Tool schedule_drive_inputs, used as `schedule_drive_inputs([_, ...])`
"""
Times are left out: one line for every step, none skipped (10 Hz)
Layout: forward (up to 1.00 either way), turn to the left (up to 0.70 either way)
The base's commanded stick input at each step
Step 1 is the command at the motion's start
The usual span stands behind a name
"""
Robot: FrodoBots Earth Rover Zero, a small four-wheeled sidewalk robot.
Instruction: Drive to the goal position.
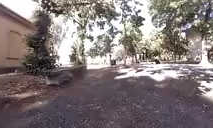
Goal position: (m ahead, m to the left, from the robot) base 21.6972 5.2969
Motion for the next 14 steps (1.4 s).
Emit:
schedule_drive_inputs([0.70,0.00])
schedule_drive_inputs([0.70,0.00])
schedule_drive_inputs([0.70,0.00])
schedule_drive_inputs([0.70,0.00])
schedule_drive_inputs([0.70,0.00])
schedule_drive_inputs([0.70,0.08])
schedule_drive_inputs([0.70,0.25])
schedule_drive_inputs([0.70,0.31])
schedule_drive_inputs([0.70,0.21])
schedule_drive_inputs([0.70,0.00])
schedule_drive_inputs([0.70,0.00])
schedule_drive_inputs([0.70,0.00])
schedule_drive_inputs([0.70,0.00])
schedule_drive_inputs([0.70,0.00])
